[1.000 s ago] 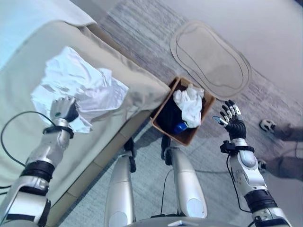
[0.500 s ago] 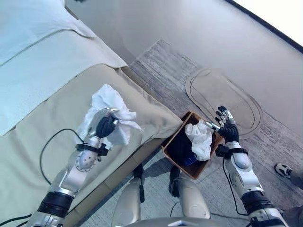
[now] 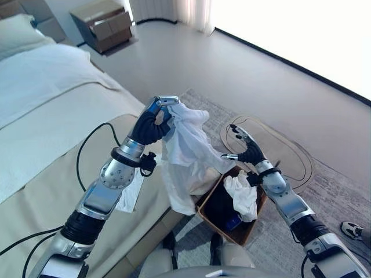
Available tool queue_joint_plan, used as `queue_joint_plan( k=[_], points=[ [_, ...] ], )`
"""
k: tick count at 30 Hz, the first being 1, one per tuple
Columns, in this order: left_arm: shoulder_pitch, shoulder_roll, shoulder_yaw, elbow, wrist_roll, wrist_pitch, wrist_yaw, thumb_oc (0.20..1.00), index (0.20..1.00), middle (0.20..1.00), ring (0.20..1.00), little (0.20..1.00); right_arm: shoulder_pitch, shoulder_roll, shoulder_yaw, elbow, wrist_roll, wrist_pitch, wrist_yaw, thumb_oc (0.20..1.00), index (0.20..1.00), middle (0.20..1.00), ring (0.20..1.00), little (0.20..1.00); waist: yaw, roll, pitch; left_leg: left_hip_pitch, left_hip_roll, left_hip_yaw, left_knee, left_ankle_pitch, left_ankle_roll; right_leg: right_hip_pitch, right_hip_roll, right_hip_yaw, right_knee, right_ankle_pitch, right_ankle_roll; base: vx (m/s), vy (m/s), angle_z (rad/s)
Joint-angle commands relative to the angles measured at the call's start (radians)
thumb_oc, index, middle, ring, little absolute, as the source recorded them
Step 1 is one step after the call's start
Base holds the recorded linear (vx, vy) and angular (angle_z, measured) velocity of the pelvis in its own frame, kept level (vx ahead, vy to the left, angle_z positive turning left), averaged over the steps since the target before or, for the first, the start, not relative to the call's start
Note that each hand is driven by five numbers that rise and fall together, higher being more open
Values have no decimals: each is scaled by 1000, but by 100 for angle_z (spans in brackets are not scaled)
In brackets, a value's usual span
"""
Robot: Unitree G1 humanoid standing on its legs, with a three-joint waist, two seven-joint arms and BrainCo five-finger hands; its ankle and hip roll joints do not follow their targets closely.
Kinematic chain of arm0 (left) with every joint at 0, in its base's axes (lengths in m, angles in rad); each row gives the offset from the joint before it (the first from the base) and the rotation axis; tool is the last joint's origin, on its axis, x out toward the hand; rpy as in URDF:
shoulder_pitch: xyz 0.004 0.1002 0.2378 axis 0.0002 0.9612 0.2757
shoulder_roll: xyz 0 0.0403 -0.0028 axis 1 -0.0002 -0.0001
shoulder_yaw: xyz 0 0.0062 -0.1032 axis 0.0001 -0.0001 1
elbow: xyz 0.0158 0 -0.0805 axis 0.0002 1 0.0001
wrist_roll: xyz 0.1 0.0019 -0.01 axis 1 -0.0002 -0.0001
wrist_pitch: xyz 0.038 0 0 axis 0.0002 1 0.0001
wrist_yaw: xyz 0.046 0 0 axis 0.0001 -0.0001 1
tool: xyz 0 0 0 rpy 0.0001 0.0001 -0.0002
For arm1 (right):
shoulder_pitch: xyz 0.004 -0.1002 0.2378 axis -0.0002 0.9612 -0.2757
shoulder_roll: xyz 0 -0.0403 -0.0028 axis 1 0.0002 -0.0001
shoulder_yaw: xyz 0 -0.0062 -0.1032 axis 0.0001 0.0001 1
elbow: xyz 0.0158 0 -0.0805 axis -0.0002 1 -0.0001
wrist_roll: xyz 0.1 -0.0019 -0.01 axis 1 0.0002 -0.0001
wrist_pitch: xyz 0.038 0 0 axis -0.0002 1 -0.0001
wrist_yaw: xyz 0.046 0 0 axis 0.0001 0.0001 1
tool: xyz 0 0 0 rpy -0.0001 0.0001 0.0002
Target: Pick up clothes into the bucket
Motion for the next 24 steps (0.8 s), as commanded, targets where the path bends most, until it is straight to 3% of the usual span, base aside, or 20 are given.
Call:
queue_joint_plan(
  k=[1, 11, 19, 20, 21, 24],
  points=[
    [-73, -22, -12, -63, -78, -47, -3, 200, 200, 200, 200, 200, -40, 22, 53, -71, 114, -27, 91, 1000, 1000, 1000, 1000, 1000, 3, -37, -76, 10, 66, -22, 3, -37, -44, 56, -111, 25, -183, 182, 126, 89, -24, -5],
    [-250, -57, -54, -32, -86, -29, 3, 200, 200, 200, 200, 200, -82, 77, 171, -2, 104, 15, 159, 1000, 1000, 1000, 1000, 1000, 11, -40, -132, 53, 68, -15, -23, -34, -46, 102, -107, 12, -214, 190, 125, 31, -9, 0],
    [-387, -137, -108, -23, -106, -10, 18, 200, 200, 200, 200, 200, -129, 156, 281, 10, 113, 39, 204, 1000, 1000, 1000, 1000, 1000, 13, -36, -157, 65, 68, -19, -40, -26, -49, 118, -103, 1, -232, 195, 125, 0, 0, 0],
    [-387, -137, -108, -23, -106, -10, 18, 200, 200, 200, 200, 200, -130, 156, 281, 11, 112, 39, 204, 837, 837, 837, 837, 837, 13, -37, -157, 65, 68, -19, -40, -26, -49, 118, -103, 1, -233, 196, 125, 0, 0, 0],
    [-413, -160, -120, -30, -117, -8, 24, 200, 200, 200, 200, 200, -148, 191, 295, 37, 129, 42, 193, 200, 200, 200, 200, 200, 14, -34, -160, 66, 68, -18, -41, -26, -48, 121, -103, 0, -236, 198, 125, 0, 0, 0],
    [-452, -182, -132, -45, -123, -6, 33, 200, 200, 200, 200, 200, -161, 240, 317, 75, 189, 46, 191, 200, 200, 200, 200, 200, 15, -34, -163, 67, 69, -18, -42, -26, -47, 123, -102, 0, -239, 200, 126, 0, 0, 0]
  ],
)
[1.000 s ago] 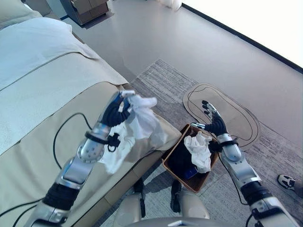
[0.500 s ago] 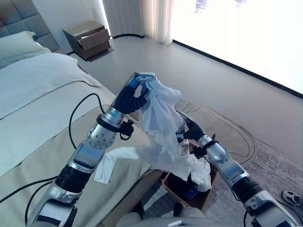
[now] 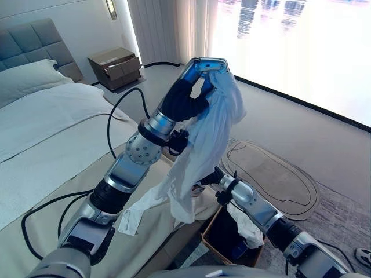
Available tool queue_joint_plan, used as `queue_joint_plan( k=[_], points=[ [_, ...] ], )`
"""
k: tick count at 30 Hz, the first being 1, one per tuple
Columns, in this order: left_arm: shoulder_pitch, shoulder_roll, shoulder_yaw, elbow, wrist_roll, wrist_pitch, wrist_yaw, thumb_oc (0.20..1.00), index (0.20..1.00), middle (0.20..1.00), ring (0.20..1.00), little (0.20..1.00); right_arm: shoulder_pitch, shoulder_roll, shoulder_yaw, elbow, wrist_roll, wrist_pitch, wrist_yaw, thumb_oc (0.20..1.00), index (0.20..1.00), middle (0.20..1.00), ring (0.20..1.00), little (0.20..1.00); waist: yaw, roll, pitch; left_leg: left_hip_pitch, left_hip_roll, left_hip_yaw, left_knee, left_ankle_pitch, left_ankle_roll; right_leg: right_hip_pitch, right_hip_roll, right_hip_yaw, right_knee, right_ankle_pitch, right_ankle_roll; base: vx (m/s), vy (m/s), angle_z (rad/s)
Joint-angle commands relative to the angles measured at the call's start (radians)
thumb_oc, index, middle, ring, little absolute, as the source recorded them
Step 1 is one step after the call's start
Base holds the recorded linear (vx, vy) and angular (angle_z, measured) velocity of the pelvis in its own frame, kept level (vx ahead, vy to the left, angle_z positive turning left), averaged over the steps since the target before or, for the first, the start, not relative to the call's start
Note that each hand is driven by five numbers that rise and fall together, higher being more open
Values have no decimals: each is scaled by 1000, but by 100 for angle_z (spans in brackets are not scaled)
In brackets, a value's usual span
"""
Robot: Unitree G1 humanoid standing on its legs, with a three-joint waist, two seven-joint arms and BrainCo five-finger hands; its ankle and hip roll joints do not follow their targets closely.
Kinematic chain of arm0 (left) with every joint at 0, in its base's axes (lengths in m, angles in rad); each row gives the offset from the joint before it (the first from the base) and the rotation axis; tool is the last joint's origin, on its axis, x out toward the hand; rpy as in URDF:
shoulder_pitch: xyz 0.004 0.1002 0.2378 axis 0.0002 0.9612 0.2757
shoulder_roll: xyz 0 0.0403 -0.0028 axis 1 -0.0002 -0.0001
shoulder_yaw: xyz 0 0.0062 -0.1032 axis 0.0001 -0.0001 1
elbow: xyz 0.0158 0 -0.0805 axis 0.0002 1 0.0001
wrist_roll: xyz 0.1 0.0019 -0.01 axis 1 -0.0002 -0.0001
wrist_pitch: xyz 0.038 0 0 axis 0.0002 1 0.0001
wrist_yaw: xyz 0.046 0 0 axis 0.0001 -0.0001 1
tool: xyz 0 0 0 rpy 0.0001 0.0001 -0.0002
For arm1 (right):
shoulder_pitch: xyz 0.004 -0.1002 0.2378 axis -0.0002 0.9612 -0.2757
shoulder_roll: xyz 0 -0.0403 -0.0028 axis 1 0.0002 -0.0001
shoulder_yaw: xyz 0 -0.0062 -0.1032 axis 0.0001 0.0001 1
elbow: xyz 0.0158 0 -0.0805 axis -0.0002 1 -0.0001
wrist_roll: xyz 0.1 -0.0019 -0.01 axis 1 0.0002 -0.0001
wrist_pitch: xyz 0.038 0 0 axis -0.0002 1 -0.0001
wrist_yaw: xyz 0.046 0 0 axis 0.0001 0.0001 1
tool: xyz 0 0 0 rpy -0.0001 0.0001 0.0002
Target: Pick up clothes into the bucket
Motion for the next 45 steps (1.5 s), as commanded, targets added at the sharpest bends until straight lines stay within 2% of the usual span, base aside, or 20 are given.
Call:
queue_joint_plan(
  k=[1, 4, 8, 15, 16, 17, 21, 22, 23, 25, 26, 29, 30, 33, 34, 35, 36, 38, 39, 45],
  points=[
    [-166, -26, 2, -44, -59, -25, 54, 200, 200, 200, 200, 200, -90, 84, 38, 3, 102, -26, -3, 200, 200, 200, 200, 200, 11, -64, -32, -3, 67, -16, -7, -25, -46, 22, -114, 9, -144, 168, 119, 0, 0, 0],
    [-184, -35, 0, -40, -57, -24, 61, 200, 200, 200, 200, 200, -94, 82, 55, -16, 110, -22, 16, 200, 200, 200, 200, 200, 11, -64, -34, -3, 66, -17, -7, -24, -47, 23, -114, 8, -144, 168, 120, 0, 0, 0],
    [-174, -14, 18, -25, -51, -20, 65, 200, 200, 200, 200, 200, -58, 38, 37, -66, 111, -13, 23, 200, 200, 200, 200, 200, 8, -65, -40, -1, 65, -17, -9, -24, -47, 25, -114, 8, -144, 168, 122, 0, 0, 0],
    [-99, 48, 84, -8, -25, -24, 88, 200, 200, 200, 200, 200, 66, -32, -85, -84, 120, -24, -11, 200, 200, 200, 200, 200, -2, -65, -46, 6, 66, -8, -9, -29, -46, 26, -115, 10, -147, 170, 123, 0, 0, 0],
    [-62, 75, 118, 0, -14, -27, 97, 200, 200, 200, 200, 200, 104, -61, -148, -97, 111, -34, -31, 200, 200, 200, 200, 200, -6, -65, -46, 8, 65, -8, -9, -29, -46, 26, -114, 12, -148, 170, 123, 0, 0, 0],
    [-61, 74, 118, 0, -14, -27, 97, 200, 200, 200, 200, 200, 105, -62, -148, -98, 111, -33, -31, 200, 200, 200, 200, 200, -5, -65, -46, 8, 65, -8, -9, -29, -46, 27, -114, 12, -148, 170, 123, 0, 0, 0],
    [82, 128, 223, 32, 1, -35, 122, 200, 200, 200, 200, 200, 209, -97, -325, -129, 158, -69, -75, 200, 200, 200, 200, 200, -13, -68, -47, 13, 67, -5, -11, -30, -47, 28, -112, 13, -148, 170, 123, 0, 0, 0],
    [82, 128, 223, 32, 1, -35, 122, 200, 200, 200, 200, 200, 209, -97, -325, -129, 158, -69, -75, 200, 200, 200, 200, 200, -13, -68, -47, 13, 67, -5, -11, -30, -47, 28, -112, 13, -148, 170, 123, 0, 0, 0],
    [179, 120, 277, 66, -6, -33, 129, 200, 200, 200, 200, 200, 249, -106, -415, -148, 184, -90, -97, 200, 200, 200, 200, 200, -17, -70, -43, 16, 68, -2, -11, -31, -47, 28, -112, 16, -148, 170, 122, 0, 0, 0],
    [214, 112, 289, 70, -8, -31, 126, 200, 200, 200, 200, 200, 263, -106, -438, -155, 194, -95, -99, 200, 200, 200, 200, 200, -18, -68, -45, 23, 71, -1, -14, -40, -48, 34, -109, 17, -149, 163, 123, 21, 6, -2],
    [301, 84, 314, 98, -28, -28, 117, 200, 200, 200, 200, 200, 293, -102, -514, -178, 233, -111, -111, 200, 200, 200, 200, 200, -22, -72, -43, 17, 69, 0, -12, -33, -45, 26, -110, 21, -147, 170, 121, 39, 4, -6],
    [379, 63, 335, 145, -34, -21, 108, 200, 200, 200, 200, 200, 316, -98, -581, -210, 253, -126, -126, 200, 200, 200, 200, 200, -24, -73, -42, 24, 71, 2, -14, -42, -47, 34, -107, 21, -148, 161, 122, 14, 1, -3],
    [439, 45, 345, 199, -28, -11, 104, 304, 304, 304, 304, 304, 321, -84, -635, -237, 294, -145, -141, 200, 200, 200, 200, 200, -26, -75, -40, 25, 70, 3, -13, -42, -46, 33, -107, 22, -146, 160, 121, 0, 0, 0],
    [495, 33, 356, 253, -5, -4, 106, 454, 454, 454, 454, 454, 328, -70, -693, -270, 344, -169, -152, 200, 200, 200, 200, 200, -28, -75, -39, 24, 71, 6, -13, -44, -45, 27, -106, 26, -144, 160, 120, -5, -2, -1],
    [517, 27, 354, 273, -5, 1, 99, 536, 536, 536, 536, 536, 335, -68, -713, -290, 359, -175, -150, 200, 200, 200, 200, 200, -29, -75, -38, 23, 71, 7, -13, -44, -45, 25, -106, 29, -144, 161, 120, -10, -3, -6],
    [517, 27, 353, 273, -5, 0, 99, 683, 683, 683, 683, 683, 338, -68, -714, -292, 360, -173, -150, 200, 200, 200, 200, 200, -28, -75, -39, 23, 71, 7, -13, -44, -45, 24, -106, 29, -143, 160, 120, -18, -5, -5],
    [563, 12, 343, 326, -50, 15, 59, 1000, 1000, 1000, 1000, 1000, 337, -66, -755, -321, 373, -191, -163, 200, 200, 200, 200, 200, -31, -74, -36, 20, 71, 10, -11, -44, -43, 20, -104, 34, -144, 162, 120, -22, -5, -6],
    [616, 7, 320, 375, -130, 49, -24, 1000, 1000, 1000, 1000, 1000, 345, -62, -785, -348, 394, -191, -164, 200, 200, 200, 200, 200, -32, -71, -36, 15, 71, 12, -7, -46, -39, 13, -103, 39, -141, 163, 118, -20, -10, -6],
    [644, 16, 323, 380, -115, 59, -47, 1000, 1000, 1000, 1000, 1000, 348, -61, -804, -354, 398, -191, -161, 200, 200, 200, 200, 200, -32, -71, -35, 15, 70, 11, -7, -47, -38, 12, -103, 40, -141, 162, 117, -4, -8, -4],
    [729, -23, 313, 558, -147, 93, -95, 1000, 1000, 1000, 1000, 1000, 365, -89, -897, -369, 369, -184, -215, 200, 200, 200, 200, 200, -38, -74, -30, 6, 69, 12, -1, -47, -34, 3, -102, 47, -137, 162, 116, 0, 0, 0]
  ],
)
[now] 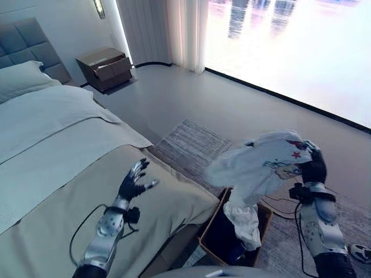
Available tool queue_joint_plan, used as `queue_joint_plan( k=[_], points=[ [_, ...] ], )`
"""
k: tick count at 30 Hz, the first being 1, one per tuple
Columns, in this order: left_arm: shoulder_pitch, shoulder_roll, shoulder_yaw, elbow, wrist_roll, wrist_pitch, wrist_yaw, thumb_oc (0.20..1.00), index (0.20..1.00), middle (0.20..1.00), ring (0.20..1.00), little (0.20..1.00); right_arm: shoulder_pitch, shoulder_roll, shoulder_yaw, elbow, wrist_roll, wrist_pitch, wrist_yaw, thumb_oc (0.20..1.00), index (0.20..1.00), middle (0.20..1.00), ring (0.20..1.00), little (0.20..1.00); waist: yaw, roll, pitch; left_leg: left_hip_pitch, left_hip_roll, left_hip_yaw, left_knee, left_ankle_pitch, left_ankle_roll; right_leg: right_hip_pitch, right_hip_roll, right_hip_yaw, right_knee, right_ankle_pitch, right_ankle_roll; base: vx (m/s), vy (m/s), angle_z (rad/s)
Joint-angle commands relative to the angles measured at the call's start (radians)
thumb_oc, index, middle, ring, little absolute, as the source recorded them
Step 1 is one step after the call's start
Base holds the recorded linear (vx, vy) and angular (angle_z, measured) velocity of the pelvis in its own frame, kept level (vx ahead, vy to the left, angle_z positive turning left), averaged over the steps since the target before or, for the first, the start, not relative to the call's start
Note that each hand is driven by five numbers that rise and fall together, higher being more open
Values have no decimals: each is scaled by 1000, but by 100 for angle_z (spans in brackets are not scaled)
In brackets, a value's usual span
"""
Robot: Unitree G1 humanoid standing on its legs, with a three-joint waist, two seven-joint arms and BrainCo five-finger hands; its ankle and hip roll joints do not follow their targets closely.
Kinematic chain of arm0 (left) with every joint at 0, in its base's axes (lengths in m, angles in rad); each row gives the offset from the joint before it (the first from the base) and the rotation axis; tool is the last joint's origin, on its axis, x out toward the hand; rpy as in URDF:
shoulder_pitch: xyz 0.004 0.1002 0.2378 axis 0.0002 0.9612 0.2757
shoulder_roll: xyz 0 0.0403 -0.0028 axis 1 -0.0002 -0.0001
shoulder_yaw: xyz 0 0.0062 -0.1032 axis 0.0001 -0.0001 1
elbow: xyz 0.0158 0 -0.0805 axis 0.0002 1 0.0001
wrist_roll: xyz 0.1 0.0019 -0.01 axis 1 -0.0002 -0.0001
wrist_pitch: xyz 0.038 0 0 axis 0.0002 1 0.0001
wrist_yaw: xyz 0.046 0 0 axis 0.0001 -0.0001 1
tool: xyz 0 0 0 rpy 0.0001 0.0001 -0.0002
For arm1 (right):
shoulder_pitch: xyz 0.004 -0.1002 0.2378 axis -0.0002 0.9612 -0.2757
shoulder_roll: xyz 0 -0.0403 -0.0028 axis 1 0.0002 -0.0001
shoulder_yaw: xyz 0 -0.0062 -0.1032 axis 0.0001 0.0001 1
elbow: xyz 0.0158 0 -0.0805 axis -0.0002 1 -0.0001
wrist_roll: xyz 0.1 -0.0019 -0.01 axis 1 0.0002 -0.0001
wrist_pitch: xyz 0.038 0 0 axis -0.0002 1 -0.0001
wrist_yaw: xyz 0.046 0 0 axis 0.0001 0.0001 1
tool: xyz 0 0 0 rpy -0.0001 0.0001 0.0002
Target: Pick up clothes into the bucket
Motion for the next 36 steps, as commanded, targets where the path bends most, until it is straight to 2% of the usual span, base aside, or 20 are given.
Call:
queue_joint_plan(
  k=[1, 7, 9, 18, 24, 27, 28, 29, 30, 31, 33, 36],
  points=[
    [-27, 7, 36, 19, -73, -33, -34, 1000, 1000, 1000, 1000, 1000, -46, -18, -93, -119, 15, -88, -37, 200, 200, 200, 200, 200, -5, -54, -21, -37, 69, -19, 67, -47, -34, -34, -114, 27, -40, 147, 101, 0, 0, 0],
    [52, -41, 57, 63, -221, -39, -83, 1000, 1000, 1000, 1000, 1000, -29, -16, -156, -107, 29, -114, -65, 200, 200, 200, 200, 200, -2, -54, -12, -51, 67, -23, 75, -47, -28, -46, -111, 31, -34, 147, 99, 0, 0, 0],
    [63, -45, 60, 61, -229, -42, -88, 1000, 1000, 1000, 1000, 1000, -25, -14, -159, -97, 31, -118, -67, 200, 200, 200, 200, 200, -2, -54, -11, -53, 68, -25, 77, -47, -28, -47, -111, 32, -33, 147, 98, 0, 0, 0],
    [156, -86, 172, -130, -338, -96, -72, 1000, 1000, 1000, 1000, 1000, 76, 14, -158, -97, -25, -110, -77, 200, 200, 200, 200, 200, -4, -65, 6, -69, 70, -23, 80, -42, -28, -63, -109, 35, -34, 151, 94, -11, -2, 0],
    [166, -89, 239, -252, -373, -143, -61, 1000, 1000, 1000, 1000, 1000, 97, 22, -115, 1, -94, -85, -95, 200, 200, 200, 200, 200, -4, -66, 42, -91, 60, -21, 97, -46, -22, -84, -119, 41, -25, 157, 98, -27, 2, -7],
    [160, -89, 249, -292, -388, -157, -53, 1000, 1000, 1000, 1000, 1000, 75, 22, -98, 56, -104, -85, -115, 200, 200, 200, 200, 200, -2, -64, 73, -118, 51, -25, 130, -56, -17, -103, -130, 45, -2, 153, 100, -102, 21, -4],
    [144, -86, 254, -316, -405, -175, -37, 1000, 1000, 1000, 1000, 1000, 37, 17, -81, 85, -111, -83, -130, 200, 200, 200, 200, 200, 4, -57, 115, -145, 43, -26, 164, -66, -8, -138, -144, 50, 43, 142, 102, -110, 37, -1],
    [142, -86, 255, -315, -405, -175, -37, 1000, 1000, 1000, 1000, 1000, 33, 16, -81, 88, -111, -84, -131, 200, 200, 200, 200, 200, 5, -57, 116, -151, 42, -25, 171, -70, -7, -145, -145, 53, 51, 138, 102, -176, 61, -4],
    [132, -79, 259, -340, -417, -186, -28, 1000, 1000, 1000, 1000, 1000, 9, 13, -68, 103, -111, -82, -140, 200, 200, 200, 200, 200, 7, -52, 146, -166, 39, -22, 191, -76, -2, -170, -153, 62, 87, 133, 99, -207, 44, -7],
    [121, -73, 267, -383, -437, -203, -19, 1000, 1000, 1000, 1000, 1000, -39, 8, -44, 136, -105, -81, -148, 200, 200, 200, 200, 200, 16, -49, 204, -223, 43, -15, 263, -96, 5, -236, -167, 78, 164, 117, 93, -252, 43, -11],
    [105, -65, 266, -419, -451, -221, -11, 1000, 1000, 1000, 1000, 1000, -81, -4, -26, 146, -118, -80, -161, 200, 200, 200, 200, 200, 21, -46, 248, -278, 44, -15, 324, -103, 2, -284, -175, 81, 206, 113, 91, -168, 9, -19],
    [83, -59, 253, -457, -501, -230, -18, 1000, 1000, 1000, 1000, 1000, -137, -21, -4, 180, -112, -82, -181, 200, 200, 200, 200, 200, 25, -40, 279, -369, 45, -25, 406, -116, -1, -360, -179, 81, 271, 99, 82, -139, -32, -1]
  ],
)
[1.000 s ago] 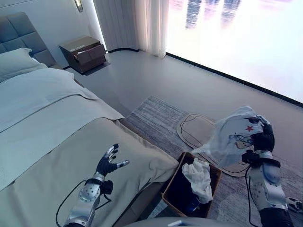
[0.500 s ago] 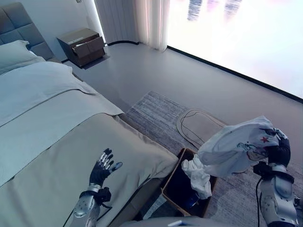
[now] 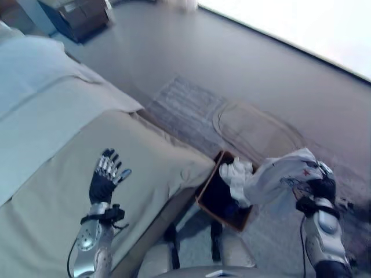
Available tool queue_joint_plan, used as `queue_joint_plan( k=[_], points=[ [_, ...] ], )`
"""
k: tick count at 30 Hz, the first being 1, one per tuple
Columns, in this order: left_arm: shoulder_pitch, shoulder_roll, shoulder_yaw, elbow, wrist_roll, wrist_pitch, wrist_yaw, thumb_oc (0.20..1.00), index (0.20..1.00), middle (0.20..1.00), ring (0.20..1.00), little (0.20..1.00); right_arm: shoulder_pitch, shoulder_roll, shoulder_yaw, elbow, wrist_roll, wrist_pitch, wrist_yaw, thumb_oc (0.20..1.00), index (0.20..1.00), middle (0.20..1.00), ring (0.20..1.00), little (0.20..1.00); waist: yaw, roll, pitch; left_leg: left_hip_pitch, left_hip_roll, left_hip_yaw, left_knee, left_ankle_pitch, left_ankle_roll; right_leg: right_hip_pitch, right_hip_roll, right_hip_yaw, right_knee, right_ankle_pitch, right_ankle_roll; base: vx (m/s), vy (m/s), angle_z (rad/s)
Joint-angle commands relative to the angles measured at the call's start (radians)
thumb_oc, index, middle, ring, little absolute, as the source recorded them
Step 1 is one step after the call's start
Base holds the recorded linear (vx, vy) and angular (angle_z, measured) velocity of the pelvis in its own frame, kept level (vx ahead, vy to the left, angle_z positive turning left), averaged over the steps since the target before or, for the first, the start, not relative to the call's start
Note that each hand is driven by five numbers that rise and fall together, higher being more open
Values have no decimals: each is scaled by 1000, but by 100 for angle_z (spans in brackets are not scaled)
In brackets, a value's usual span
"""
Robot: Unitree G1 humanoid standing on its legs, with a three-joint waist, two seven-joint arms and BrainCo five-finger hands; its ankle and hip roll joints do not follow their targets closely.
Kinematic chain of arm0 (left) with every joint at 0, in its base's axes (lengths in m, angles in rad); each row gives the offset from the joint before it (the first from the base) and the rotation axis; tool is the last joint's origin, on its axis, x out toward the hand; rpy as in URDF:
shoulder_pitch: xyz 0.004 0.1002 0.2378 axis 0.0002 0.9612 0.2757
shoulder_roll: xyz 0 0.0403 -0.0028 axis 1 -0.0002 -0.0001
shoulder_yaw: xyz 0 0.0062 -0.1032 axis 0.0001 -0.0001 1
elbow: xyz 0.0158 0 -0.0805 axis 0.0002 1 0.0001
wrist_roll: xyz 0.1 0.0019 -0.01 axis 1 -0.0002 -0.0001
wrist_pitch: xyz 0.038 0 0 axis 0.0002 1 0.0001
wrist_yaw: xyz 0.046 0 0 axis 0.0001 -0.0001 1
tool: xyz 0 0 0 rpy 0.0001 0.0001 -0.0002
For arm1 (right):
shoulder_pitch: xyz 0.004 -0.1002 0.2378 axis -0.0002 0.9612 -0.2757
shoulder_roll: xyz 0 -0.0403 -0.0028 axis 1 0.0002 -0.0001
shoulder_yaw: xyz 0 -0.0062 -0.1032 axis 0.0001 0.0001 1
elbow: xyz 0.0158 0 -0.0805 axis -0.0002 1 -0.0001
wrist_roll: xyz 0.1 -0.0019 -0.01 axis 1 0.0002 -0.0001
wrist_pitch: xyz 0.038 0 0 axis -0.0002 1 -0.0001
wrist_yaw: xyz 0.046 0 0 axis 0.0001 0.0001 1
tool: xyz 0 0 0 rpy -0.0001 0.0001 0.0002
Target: Pick up clothes into the bucket
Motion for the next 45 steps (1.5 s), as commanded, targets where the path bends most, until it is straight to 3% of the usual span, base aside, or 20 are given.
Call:
queue_joint_plan(
  k=[1, 7, 13, 14, 18, 19, 23, 28, 35, 37, 38, 39, 41, 45],
  points=[
    [20, 45, 22, -143, -93, -90, 4, 1000, 1000, 1000, 1000, 1000, -82, -64, 25, -35, -2, -72, -51, 200, 200, 200, 200, 200, 5, -26, -9, -174, 67, -67, 225, -86, -8, -88, -115, 13, -8, 142, 75, -187, -68, 5],
    [-5, 71, -62, -201, -104, -100, 30, 1000, 1000, 1000, 1000, 1000, -171, -93, 71, 5, -6, -77, -115, 200, 200, 200, 200, 200, 12, -18, 3, -384, 66, -91, 362, -116, -10, -283, -119, 20, 140, 95, 55, -80, -36, 19],
    [6, 96, -96, -218, -105, -112, 57, 1000, 1000, 1000, 1000, 1000, -278, -116, 93, 103, 11, -87, -187, 200, 200, 200, 200, 200, 36, -7, 5, -484, 60, -96, 410, -124, -7, -392, -123, 34, 206, 80, 47, -29, 3, 7],
    [10, 104, -112, -217, -112, -118, 68, 1000, 1000, 1000, 1000, 1000, -341, -125, 98, 190, 29, -89, -225, 200, 200, 200, 200, 200, 46, -1, 9, -508, 57, -95, 419, -125, -6, -421, -125, 40, 219, 79, 45, 0, 0, 0],
    [-3, 114, -148, -208, -134, -122, 82, 1000, 1000, 1000, 1000, 1000, -467, -159, 138, 382, 44, -68, -264, 200, 200, 200, 200, 200, 65, 13, 17, -537, 52, -89, 422, -124, -4, -453, -128, 46, 226, 81, 45, -31, 35, 2],
    [-16, 125, -174, -206, -131, -117, 87, 1000, 1000, 1000, 1000, 1000, -533, -188, 181, 505, 23, -29, -266, 200, 200, 200, 200, 200, 75, 22, 24, -545, 48, -88, 420, -122, -3, -462, -129, 48, 224, 83, 45, -13, 35, 3],
    [-41, 138, -216, -206, -120, -113, 83, 1000, 1000, 1000, 1000, 1000, -634, -239, 279, 706, -61, 40, -244, 200, 200, 200, 200, 200, 86, 33, 38, -557, 41, -89, 420, -119, -1, -478, -136, 46, 232, 83, 46, -4, 18, 2],
    [-66, 149, -241, -202, -120, -121, 81, 1000, 1000, 1000, 1000, 1000, -693, -252, 278, 868, -43, 59, -239, 200, 200, 200, 200, 200, 99, 43, 38, -572, 28, -92, 438, -128, 4, -492, -138, 49, 255, 70, 46, 10, -5, 5],
    [-88, 160, -256, -192, -107, -121, 83, 1000, 1000, 1000, 1000, 1000, -723, -277, 274, 938, -29, 72, -231, 200, 200, 200, 200, 200, 104, 56, 23, -579, 23, -92, 437, -130, 6, -506, -142, 51, 256, 69, 48, 11, 3, 4],
    [-90, 164, -263, -190, -102, -119, 88, 1000, 1000, 1000, 1000, 1000, -740, -295, 284, 993, -69, 101, -244, 200, 200, 200, 200, 200, 106, 59, 15, -578, 23, -90, 434, -131, 7, -505, -140, 55, 253, 68, 48, 7, 5, 2],
    [-91, 165, -266, -189, -100, -119, 91, 1000, 1000, 1000, 1000, 1000, -744, -296, 291, 1006, -80, 109, -242, 382, 382, 382, 382, 382, 106, 61, 14, -577, 22, -90, 435, -131, 8, -505, -140, 55, 254, 67, 48, 0, 0, 0],
    [-92, 165, -266, -189, -100, -119, 91, 1000, 1000, 1000, 1000, 1000, -745, -296, 291, 1006, -80, 108, -242, 442, 442, 442, 442, 442, 106, 61, 14, -578, 22, -90, 435, -131, 8, -506, -140, 55, 254, 67, 48, 0, 0, 0],
    [-97, 162, -264, -186, -94, -113, 98, 1000, 1000, 1000, 1000, 1000, -744, -286, 298, 1023, -97, 123, -242, 1000, 1000, 1000, 1000, 1000, 104, 63, 9, -576, 23, -89, 437, -134, 8, -505, -139, 56, 255, 65, 48, 0, 0, 0],
    [-98, 162, -260, -186, -96, -113, 93, 1000, 1000, 1000, 1000, 1000, -731, -280, 288, 1021, -83, 121, -231, 1000, 1000, 1000, 1000, 1000, 102, 64, 6, -575, 23, -91, 438, -136, 7, -503, -138, 57, 257, 63, 48, 0, 0, 0]
  ],
)
